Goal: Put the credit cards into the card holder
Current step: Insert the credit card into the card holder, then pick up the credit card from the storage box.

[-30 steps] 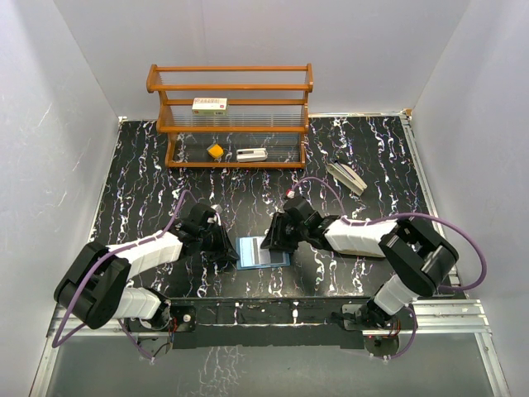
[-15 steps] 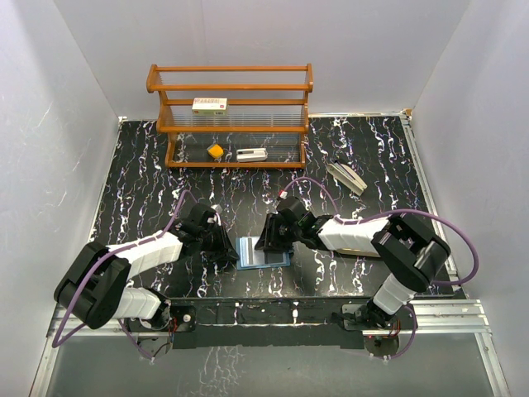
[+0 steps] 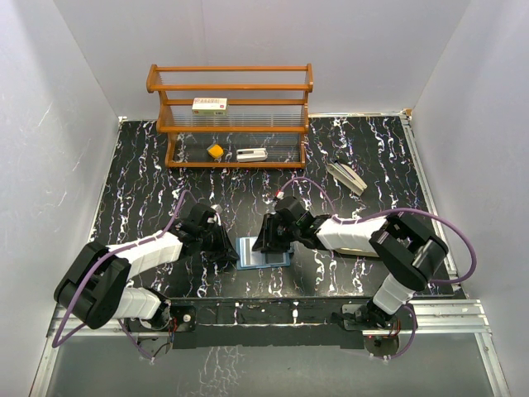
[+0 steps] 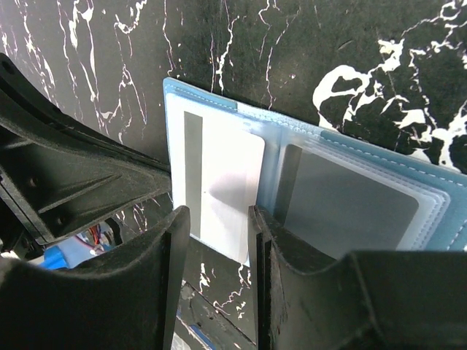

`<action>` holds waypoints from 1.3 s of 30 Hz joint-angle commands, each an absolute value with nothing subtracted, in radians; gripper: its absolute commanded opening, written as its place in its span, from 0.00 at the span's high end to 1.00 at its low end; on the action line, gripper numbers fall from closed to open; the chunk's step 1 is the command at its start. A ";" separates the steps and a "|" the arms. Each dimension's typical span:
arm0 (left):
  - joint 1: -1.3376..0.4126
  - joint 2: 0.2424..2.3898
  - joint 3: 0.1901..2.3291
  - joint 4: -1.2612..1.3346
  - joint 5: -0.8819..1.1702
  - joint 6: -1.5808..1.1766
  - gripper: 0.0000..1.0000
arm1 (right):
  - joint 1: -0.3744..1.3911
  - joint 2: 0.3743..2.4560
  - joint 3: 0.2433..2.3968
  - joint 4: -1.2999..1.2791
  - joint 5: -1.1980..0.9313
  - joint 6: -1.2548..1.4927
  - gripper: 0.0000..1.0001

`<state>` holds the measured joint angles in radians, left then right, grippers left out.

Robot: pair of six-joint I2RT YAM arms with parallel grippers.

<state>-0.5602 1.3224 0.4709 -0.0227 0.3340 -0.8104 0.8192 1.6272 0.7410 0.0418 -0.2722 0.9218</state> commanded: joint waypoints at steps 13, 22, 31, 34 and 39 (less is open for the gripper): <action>-0.564 1.220 0.598 -0.165 0.328 -0.753 0.65 | 0.821 1.445 0.964 -0.461 0.059 0.755 0.62; -0.564 1.122 0.681 -0.268 0.324 -0.706 0.25 | 0.771 1.382 1.129 -0.817 0.311 0.735 0.59; -0.564 1.044 0.718 -0.350 0.338 -0.634 0.01 | 0.635 1.338 1.131 -0.993 0.449 0.763 0.59; -0.564 1.023 0.721 -0.377 0.322 -0.610 0.01 | 0.573 1.336 1.118 -1.049 0.515 0.774 0.59; -0.564 0.979 0.728 -0.405 0.306 -0.575 0.01 | 0.482 1.353 1.105 -1.128 0.602 0.781 0.59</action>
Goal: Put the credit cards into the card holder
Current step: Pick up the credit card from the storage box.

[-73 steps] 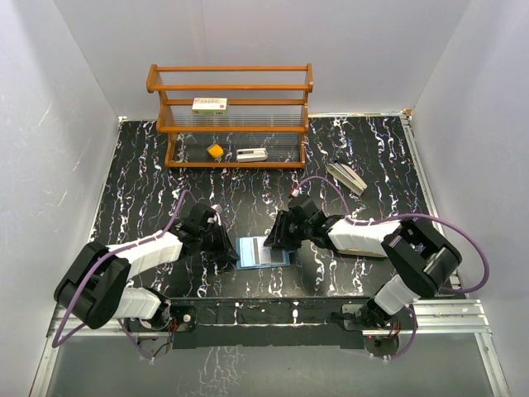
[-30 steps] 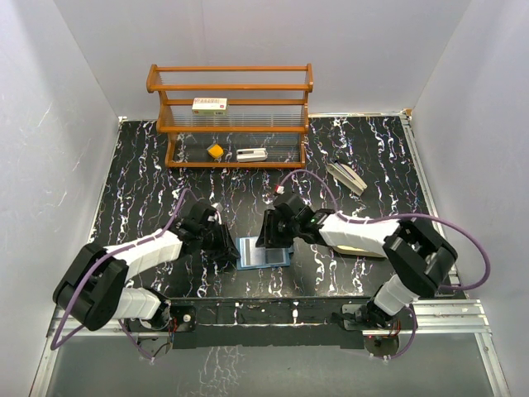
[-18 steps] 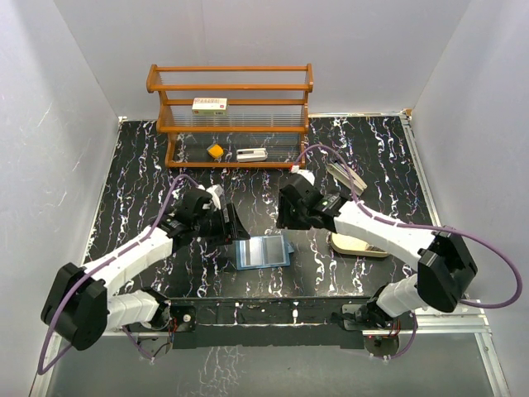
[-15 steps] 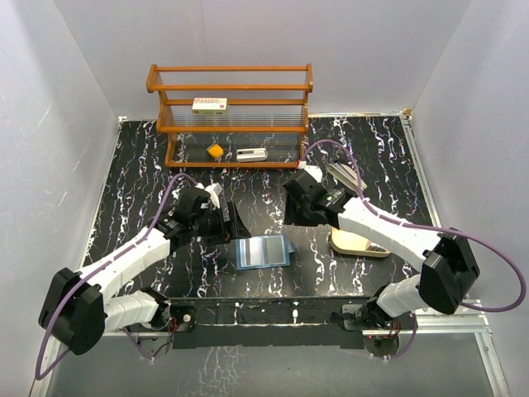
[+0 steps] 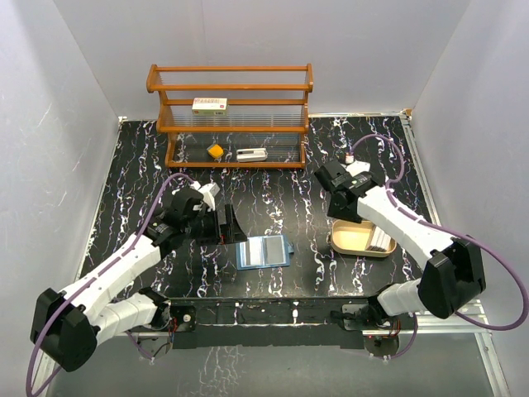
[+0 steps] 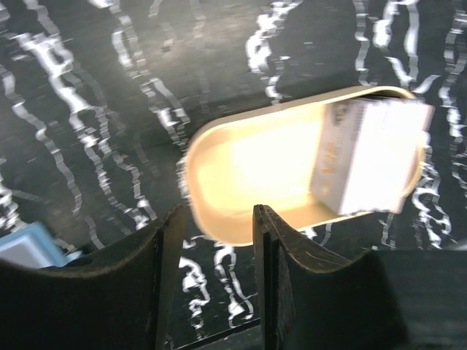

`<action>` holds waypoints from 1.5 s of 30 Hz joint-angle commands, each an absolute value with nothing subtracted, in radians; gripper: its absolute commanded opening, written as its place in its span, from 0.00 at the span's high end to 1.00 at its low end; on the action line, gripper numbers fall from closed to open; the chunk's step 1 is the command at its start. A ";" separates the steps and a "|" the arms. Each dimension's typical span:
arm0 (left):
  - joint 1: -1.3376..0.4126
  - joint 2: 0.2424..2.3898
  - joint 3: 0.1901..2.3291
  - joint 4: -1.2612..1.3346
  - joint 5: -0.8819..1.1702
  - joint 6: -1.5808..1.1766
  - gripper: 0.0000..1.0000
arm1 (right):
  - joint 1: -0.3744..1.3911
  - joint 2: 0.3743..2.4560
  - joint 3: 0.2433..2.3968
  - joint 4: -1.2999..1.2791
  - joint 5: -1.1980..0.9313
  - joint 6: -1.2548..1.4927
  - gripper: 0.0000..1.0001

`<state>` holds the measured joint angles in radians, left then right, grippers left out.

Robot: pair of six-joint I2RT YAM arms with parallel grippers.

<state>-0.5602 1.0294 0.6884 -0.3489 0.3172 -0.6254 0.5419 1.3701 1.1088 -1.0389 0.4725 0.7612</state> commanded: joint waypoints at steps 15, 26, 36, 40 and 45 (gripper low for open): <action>-0.564 0.956 0.725 -0.420 0.308 -0.533 0.01 | 0.265 1.544 1.037 -1.088 0.624 0.757 0.59; -0.564 0.926 0.724 -0.428 0.299 -0.529 0.01 | 0.262 1.618 1.023 -1.087 0.650 0.793 0.64; -0.564 0.926 0.728 -0.425 0.296 -0.525 0.01 | 0.262 1.617 1.022 -1.085 0.642 0.785 0.75; -0.563 0.922 0.726 -0.428 0.293 -0.526 0.02 | 0.261 1.616 1.022 -1.076 0.632 0.774 0.84; -0.564 0.923 0.725 -0.423 0.296 -0.526 0.01 | 0.262 1.596 1.038 -1.085 0.629 0.762 0.88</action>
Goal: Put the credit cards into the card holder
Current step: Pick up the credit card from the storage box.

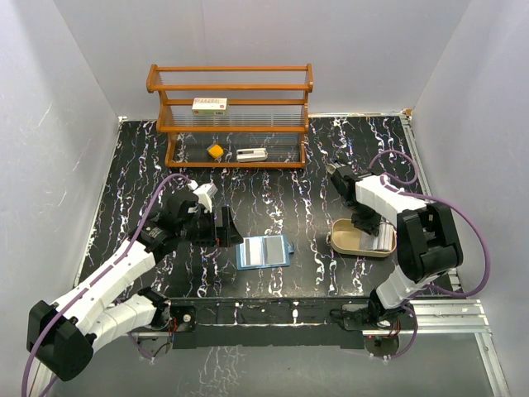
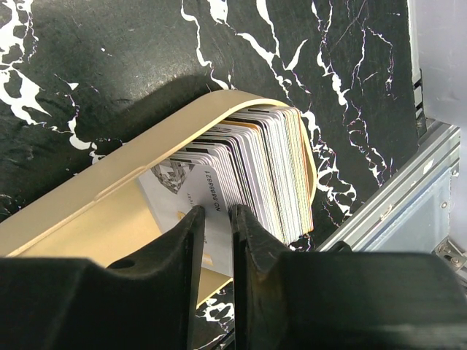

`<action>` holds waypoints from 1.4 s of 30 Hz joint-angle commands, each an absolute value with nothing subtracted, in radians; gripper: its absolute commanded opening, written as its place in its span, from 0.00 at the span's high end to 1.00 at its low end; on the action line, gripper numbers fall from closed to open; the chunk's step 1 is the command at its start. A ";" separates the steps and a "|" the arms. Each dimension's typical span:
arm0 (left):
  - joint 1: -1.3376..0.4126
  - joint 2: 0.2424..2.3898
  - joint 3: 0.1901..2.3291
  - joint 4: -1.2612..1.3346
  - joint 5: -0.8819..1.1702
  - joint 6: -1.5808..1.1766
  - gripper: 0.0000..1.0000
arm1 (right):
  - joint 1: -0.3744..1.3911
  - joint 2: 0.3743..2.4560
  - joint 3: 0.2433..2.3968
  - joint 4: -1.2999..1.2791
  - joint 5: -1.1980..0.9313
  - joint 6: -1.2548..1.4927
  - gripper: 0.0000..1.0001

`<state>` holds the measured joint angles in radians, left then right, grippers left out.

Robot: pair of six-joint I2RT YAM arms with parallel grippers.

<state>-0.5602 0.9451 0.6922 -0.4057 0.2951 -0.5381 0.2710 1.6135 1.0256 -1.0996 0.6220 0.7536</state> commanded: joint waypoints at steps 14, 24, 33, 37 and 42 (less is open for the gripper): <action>-0.564 0.934 0.718 -0.419 0.296 -0.532 0.01 | 0.264 1.522 1.090 -1.092 0.587 0.680 0.99; -0.564 0.939 0.689 -0.390 0.310 -0.561 0.01 | 0.270 1.441 1.121 -1.098 0.541 0.621 1.00; -0.564 0.940 0.643 -0.325 0.382 -0.632 0.02 | 0.301 1.343 1.174 -1.078 0.467 0.553 1.00; -0.564 0.932 0.617 -0.266 0.431 -0.679 0.03 | 0.352 1.306 1.216 -1.076 0.460 0.545 1.00; -0.563 0.944 0.620 -0.249 0.443 -0.722 0.06 | 0.412 1.273 1.250 -1.058 0.398 0.545 1.00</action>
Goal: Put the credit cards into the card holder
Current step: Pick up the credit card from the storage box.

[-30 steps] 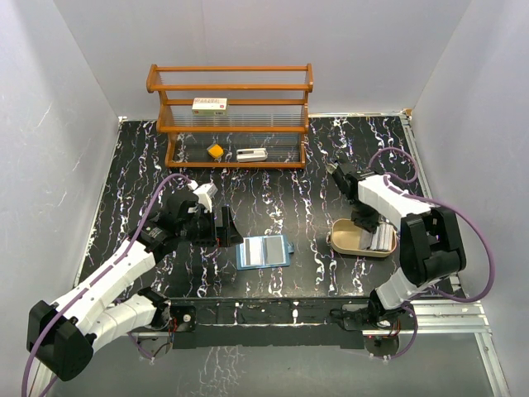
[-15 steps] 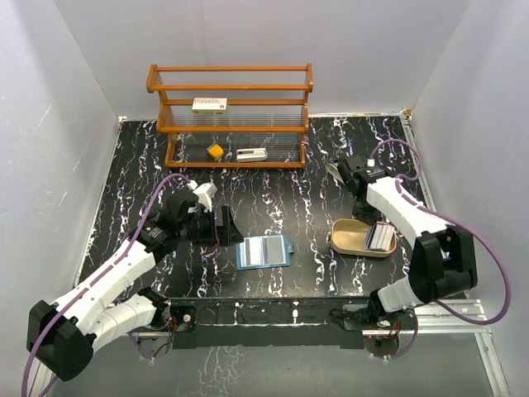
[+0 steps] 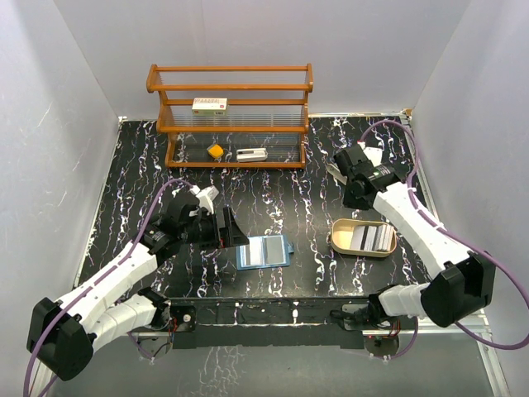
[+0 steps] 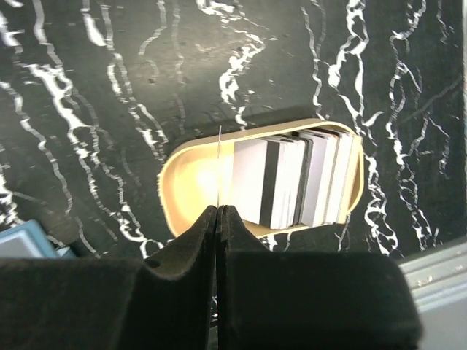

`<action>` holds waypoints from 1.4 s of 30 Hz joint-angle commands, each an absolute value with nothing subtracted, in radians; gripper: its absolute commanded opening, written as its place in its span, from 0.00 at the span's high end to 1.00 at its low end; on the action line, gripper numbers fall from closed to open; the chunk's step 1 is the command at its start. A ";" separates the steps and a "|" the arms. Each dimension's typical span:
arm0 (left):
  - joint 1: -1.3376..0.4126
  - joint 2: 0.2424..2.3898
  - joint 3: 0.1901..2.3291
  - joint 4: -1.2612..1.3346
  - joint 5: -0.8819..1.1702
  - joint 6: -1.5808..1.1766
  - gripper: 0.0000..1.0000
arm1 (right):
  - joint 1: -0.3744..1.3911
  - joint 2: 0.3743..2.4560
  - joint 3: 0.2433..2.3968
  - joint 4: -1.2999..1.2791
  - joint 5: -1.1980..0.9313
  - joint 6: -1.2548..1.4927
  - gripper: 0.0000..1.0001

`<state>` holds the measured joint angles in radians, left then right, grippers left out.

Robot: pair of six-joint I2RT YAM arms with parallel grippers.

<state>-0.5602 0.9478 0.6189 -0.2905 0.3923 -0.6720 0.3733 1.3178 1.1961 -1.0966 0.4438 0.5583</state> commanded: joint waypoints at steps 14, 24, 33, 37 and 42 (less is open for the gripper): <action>-0.563 0.914 0.604 -0.105 0.514 -0.934 0.25 | 0.513 1.060 1.061 -0.650 -0.046 0.647 1.00; -0.564 0.929 0.616 0.080 0.629 -1.055 0.37 | 0.529 0.917 0.885 -0.260 -0.370 0.842 1.00; -0.565 0.944 0.568 0.406 0.706 -1.263 0.53 | 0.543 0.877 0.809 -0.108 -0.458 0.978 1.00; -0.564 0.954 0.563 0.451 0.700 -1.283 0.59 | 0.554 0.887 0.765 -0.017 -0.500 1.036 1.00; -0.564 0.969 0.557 0.481 0.699 -1.290 0.57 | 0.586 0.906 0.729 0.065 -0.522 1.085 1.00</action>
<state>-0.5602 0.9627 0.5640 0.4061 0.6682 -1.2636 0.5613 0.9020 0.7444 -0.0921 -0.4774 1.0245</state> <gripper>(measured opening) 0.430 0.008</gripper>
